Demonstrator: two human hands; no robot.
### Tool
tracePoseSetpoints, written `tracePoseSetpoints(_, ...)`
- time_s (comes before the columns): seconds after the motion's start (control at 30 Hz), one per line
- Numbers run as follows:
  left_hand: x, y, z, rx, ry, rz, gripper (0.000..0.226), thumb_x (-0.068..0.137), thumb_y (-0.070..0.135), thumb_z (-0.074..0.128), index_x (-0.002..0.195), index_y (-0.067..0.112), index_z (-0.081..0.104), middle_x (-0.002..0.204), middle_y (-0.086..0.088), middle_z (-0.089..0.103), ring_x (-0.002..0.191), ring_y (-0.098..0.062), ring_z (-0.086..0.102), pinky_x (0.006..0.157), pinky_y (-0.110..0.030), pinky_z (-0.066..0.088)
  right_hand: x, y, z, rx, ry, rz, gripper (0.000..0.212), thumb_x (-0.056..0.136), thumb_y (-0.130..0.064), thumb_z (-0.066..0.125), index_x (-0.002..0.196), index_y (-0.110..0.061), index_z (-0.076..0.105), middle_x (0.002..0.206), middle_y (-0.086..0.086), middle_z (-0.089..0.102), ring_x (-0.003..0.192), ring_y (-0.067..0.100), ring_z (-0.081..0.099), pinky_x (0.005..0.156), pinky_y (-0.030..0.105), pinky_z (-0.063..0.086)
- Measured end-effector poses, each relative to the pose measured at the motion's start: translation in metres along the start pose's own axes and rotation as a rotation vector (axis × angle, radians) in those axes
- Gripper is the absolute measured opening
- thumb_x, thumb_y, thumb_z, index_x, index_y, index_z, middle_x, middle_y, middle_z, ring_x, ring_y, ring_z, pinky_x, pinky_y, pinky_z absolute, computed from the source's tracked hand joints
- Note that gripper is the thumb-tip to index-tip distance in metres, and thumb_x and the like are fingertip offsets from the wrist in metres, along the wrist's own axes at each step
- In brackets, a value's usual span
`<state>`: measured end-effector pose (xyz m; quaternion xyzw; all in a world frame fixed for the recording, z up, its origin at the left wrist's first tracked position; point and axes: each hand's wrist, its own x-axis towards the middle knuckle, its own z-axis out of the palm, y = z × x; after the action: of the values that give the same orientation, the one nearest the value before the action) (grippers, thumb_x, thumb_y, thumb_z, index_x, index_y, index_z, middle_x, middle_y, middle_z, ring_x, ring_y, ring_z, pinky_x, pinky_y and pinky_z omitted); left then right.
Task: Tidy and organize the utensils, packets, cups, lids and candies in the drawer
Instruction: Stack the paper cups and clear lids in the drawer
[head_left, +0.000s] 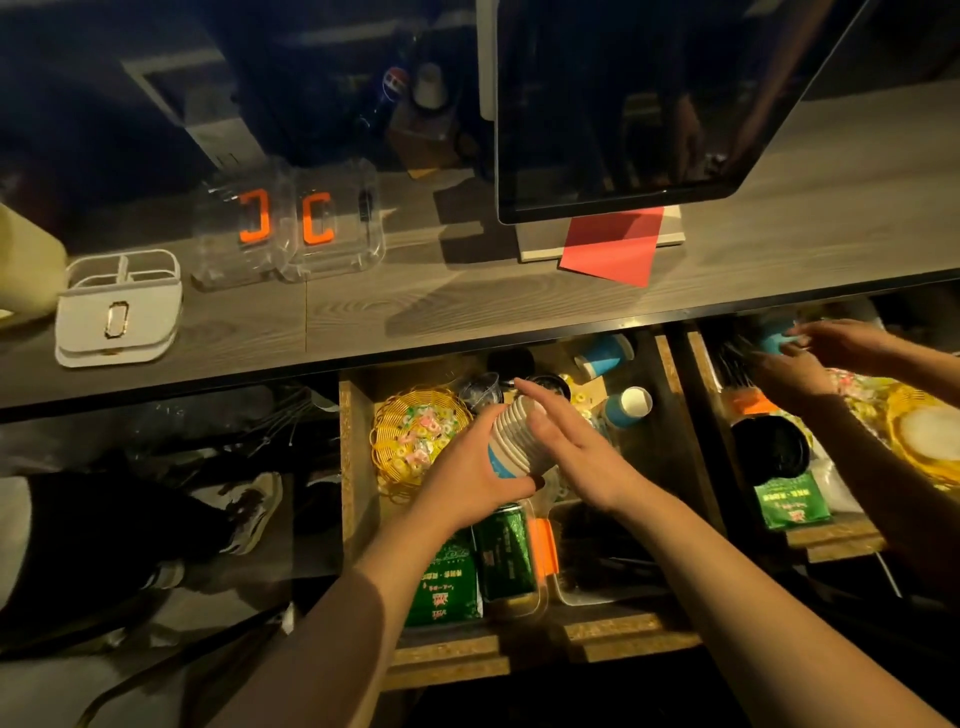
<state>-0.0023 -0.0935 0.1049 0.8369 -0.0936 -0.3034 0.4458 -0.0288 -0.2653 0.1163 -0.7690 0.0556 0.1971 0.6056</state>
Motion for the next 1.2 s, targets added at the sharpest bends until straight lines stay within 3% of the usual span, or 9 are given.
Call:
tracePoseSetpoints(0.1, 0.003, -0.004, 0.006, -0.067, 0.057, -0.026, 0.087, 0.066, 0.035, 0.089, 0.138, 0.037, 0.041, 0.119, 0.016, 0.059, 0.108, -0.003, 0.059, 0.093, -0.033, 0.055, 0.007, 0.02, -0.012, 0.035, 0.175, 0.024, 0.048, 0.102, -0.049, 0.036, 0.145, -0.03, 0.041, 0.135, -0.012, 0.05, 0.125, 0.004, 0.047, 0.101, 0.021, 0.039)
tracePoseSetpoints(0.23, 0.01, -0.008, 0.014, -0.136, 0.084, -0.066, 0.086, 0.069, 0.03, 0.09, 0.139, 0.032, 0.041, 0.123, 0.017, 0.056, 0.115, -0.004, 0.055, 0.096, -0.027, 0.05, 0.029, 0.077, -0.04, -0.224, 0.376, 0.22, 0.048, 0.096, -0.037, 0.059, 0.137, -0.017, 0.048, 0.135, 0.004, 0.055, 0.124, 0.02, 0.053, 0.099, 0.034, 0.045)
tracePoseSetpoints(0.37, 0.019, -0.01, 0.026, -0.182, 0.099, -0.109, 0.079, 0.071, 0.024, 0.09, 0.131, 0.038, 0.039, 0.117, 0.02, 0.057, 0.108, 0.0, 0.057, 0.085, -0.012, 0.047, 0.048, 0.128, -0.074, -0.851, 0.219, 0.272, 0.068, 0.086, -0.034, 0.072, 0.143, -0.012, 0.04, 0.143, 0.012, 0.044, 0.13, 0.027, 0.044, 0.107, 0.037, 0.039)
tracePoseSetpoints(0.47, 0.028, -0.01, 0.035, -0.225, 0.122, -0.141, 0.077, 0.072, 0.023, 0.089, 0.13, 0.038, 0.041, 0.115, 0.02, 0.059, 0.103, 0.004, 0.059, 0.077, -0.004, 0.046, 0.067, 0.148, -0.093, -1.172, 0.164, 0.196, 0.063, 0.089, -0.03, 0.066, 0.144, -0.012, 0.039, 0.145, 0.013, 0.043, 0.135, 0.027, 0.04, 0.112, 0.034, 0.032)
tracePoseSetpoints(0.63, 0.045, -0.019, 0.045, -0.248, 0.173, -0.169, 0.076, 0.071, 0.024, 0.09, 0.133, 0.03, 0.046, 0.115, 0.015, 0.064, 0.1, 0.005, 0.063, 0.081, -0.012, 0.051, 0.09, 0.17, -0.108, -1.554, 0.003, 0.108, 0.051, 0.099, -0.018, 0.046, 0.147, -0.01, 0.034, 0.151, 0.02, 0.037, 0.142, 0.033, 0.034, 0.117, 0.039, 0.026)
tracePoseSetpoints(0.77, 0.054, -0.028, 0.05, -0.272, 0.199, -0.199, 0.069, 0.074, 0.016, 0.088, 0.128, 0.027, 0.048, 0.113, 0.011, 0.065, 0.094, 0.008, 0.064, 0.08, -0.016, 0.053, 0.097, 0.18, -0.112, -1.687, -0.093, 0.076, 0.046, 0.098, -0.023, 0.051, 0.142, -0.011, 0.041, 0.143, 0.016, 0.048, 0.132, 0.03, 0.046, 0.107, 0.038, 0.04)
tracePoseSetpoints(1.0, 0.056, -0.036, 0.052, -0.295, 0.206, -0.212, 0.072, 0.073, 0.016, 0.088, 0.131, 0.022, 0.047, 0.114, 0.011, 0.063, 0.095, 0.011, 0.062, 0.078, -0.01, 0.05, 0.094, 0.184, -0.122, -1.623, 0.133, 0.023, 0.052, 0.079, -0.028, 0.077, 0.122, -0.003, 0.062, 0.102, 0.016, 0.069, 0.094, 0.03, 0.064, 0.08, 0.037, 0.052)
tracePoseSetpoints(1.1, 0.053, -0.037, 0.05, -0.316, 0.205, -0.227, 0.071, 0.072, 0.02, 0.089, 0.129, 0.029, 0.047, 0.116, 0.013, 0.064, 0.1, 0.006, 0.063, 0.081, -0.012, 0.051, 0.085, 0.175, -0.124, -1.233, 0.316, -0.084, 0.057, 0.071, -0.028, 0.083, 0.113, 0.004, 0.062, 0.088, 0.019, 0.065, 0.077, 0.031, 0.061, 0.067, 0.038, 0.052)
tracePoseSetpoints(1.2, 0.048, -0.034, 0.046, -0.321, 0.208, -0.23, 0.072, 0.072, 0.024, 0.089, 0.13, 0.03, 0.047, 0.118, 0.012, 0.064, 0.104, 0.002, 0.063, 0.082, -0.013, 0.051, 0.065, 0.14, -0.112, -0.568, 0.498, 0.202, 0.053, 0.071, -0.031, 0.082, 0.107, -0.01, 0.05, 0.089, 0.002, 0.057, 0.08, 0.022, 0.059, 0.068, 0.041, 0.054)
